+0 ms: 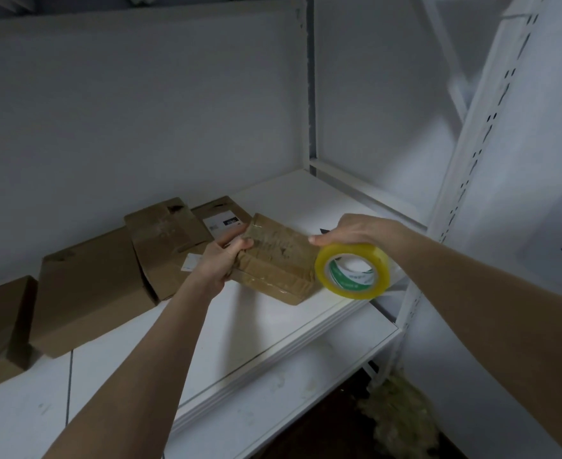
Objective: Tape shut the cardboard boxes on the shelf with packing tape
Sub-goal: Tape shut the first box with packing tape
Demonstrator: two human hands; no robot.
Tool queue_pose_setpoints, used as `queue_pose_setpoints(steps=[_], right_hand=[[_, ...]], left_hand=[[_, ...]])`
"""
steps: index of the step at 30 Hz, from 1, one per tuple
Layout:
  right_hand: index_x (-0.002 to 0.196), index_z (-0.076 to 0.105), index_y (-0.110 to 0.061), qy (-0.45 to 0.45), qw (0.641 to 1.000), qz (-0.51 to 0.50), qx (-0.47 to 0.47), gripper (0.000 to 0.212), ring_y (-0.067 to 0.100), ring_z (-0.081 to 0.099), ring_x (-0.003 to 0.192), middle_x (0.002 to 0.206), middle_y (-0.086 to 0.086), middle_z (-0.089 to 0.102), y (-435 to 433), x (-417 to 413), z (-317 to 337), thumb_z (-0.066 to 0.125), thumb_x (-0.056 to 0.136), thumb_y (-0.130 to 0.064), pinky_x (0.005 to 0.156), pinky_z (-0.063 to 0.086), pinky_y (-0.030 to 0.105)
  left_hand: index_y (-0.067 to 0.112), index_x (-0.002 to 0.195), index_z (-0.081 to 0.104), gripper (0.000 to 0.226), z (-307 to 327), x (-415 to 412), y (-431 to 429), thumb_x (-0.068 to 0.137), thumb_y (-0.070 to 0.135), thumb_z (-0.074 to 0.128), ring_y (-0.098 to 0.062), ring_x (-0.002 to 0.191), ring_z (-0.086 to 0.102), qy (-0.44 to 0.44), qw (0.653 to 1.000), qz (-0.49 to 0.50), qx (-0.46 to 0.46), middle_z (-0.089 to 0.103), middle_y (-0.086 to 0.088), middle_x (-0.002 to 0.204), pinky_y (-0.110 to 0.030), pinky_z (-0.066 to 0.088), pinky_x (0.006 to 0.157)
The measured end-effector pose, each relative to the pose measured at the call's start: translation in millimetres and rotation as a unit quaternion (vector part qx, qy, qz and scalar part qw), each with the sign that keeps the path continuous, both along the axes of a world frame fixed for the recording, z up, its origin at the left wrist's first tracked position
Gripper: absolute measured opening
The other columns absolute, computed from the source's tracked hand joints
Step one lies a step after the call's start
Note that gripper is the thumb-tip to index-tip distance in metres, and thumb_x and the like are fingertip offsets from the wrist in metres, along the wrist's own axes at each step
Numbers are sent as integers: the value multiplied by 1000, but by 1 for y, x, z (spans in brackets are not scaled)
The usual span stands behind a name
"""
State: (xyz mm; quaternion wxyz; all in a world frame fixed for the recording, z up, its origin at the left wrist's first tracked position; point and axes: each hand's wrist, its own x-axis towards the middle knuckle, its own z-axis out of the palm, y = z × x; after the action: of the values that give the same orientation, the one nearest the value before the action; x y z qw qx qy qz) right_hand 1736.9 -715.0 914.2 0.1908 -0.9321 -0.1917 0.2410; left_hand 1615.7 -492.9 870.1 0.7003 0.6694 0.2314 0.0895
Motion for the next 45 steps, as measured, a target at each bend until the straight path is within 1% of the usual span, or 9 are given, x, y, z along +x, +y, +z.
queue_pose_setpoints(steps=[8,11,16,19,21,30,34,39,45], right_hand=[[120,57,-17,-34,991,24,-124,84,29,59,109,118,8,61,28,5,-8,61,66,-82,98,45,43],[132,50,-18,-59,986,30,-156,93,30,56,116,129,7,58,35,4,-10,59,66,-83,87,41,36],[131,49,-17,-74,984,20,-163,92,30,55,116,129,8,58,34,4,-13,58,67,-83,83,39,37],[130,51,-17,-69,988,14,-138,90,30,55,116,129,7,58,30,5,-15,59,68,-81,86,40,37],[131,50,-16,-58,992,16,-112,89,29,55,116,131,7,57,29,4,-17,61,69,-79,90,42,37],[74,49,-21,-106,984,67,-127,56,25,58,86,82,-1,56,30,7,1,68,67,-73,73,41,31],[90,60,-16,-26,995,75,-51,58,22,62,84,84,2,61,26,12,1,72,68,-69,74,47,32],[94,68,-21,42,992,43,106,51,22,68,85,95,5,71,-4,17,-10,71,70,-66,83,55,36],[96,69,-21,25,994,31,98,58,22,66,87,94,5,70,-3,16,-18,64,71,-74,84,53,36]], left_hand=[[30,130,58,43,-8,-5,5,89,17,61,-20,109,58,-5,1000,-19,7,55,-1,131,-34,50,94],[25,139,49,45,-6,-5,1,97,11,46,-19,136,36,-34,968,-55,241,38,-2,150,-32,30,114],[21,145,39,51,3,2,-16,99,38,27,-24,147,13,22,736,-102,669,16,-7,159,-38,13,118],[8,152,13,91,7,4,-39,87,72,8,-25,148,-2,130,571,-166,793,3,-11,160,-46,3,119],[5,151,1,101,6,4,-48,83,79,9,-28,148,-6,171,536,-188,805,-5,-15,159,-47,1,119],[13,151,9,117,9,-1,-73,67,83,50,-34,134,27,208,530,-186,801,25,-14,146,-52,26,105],[22,153,-3,119,7,17,-56,67,75,61,-30,147,-3,172,612,-287,717,-2,-11,159,-55,0,116],[26,153,4,124,-11,12,-38,55,84,54,-22,144,10,118,671,-259,685,14,-4,156,-51,0,117],[28,152,10,129,-18,9,-29,41,89,34,-19,143,12,82,717,-257,643,18,0,154,-48,-3,118]])
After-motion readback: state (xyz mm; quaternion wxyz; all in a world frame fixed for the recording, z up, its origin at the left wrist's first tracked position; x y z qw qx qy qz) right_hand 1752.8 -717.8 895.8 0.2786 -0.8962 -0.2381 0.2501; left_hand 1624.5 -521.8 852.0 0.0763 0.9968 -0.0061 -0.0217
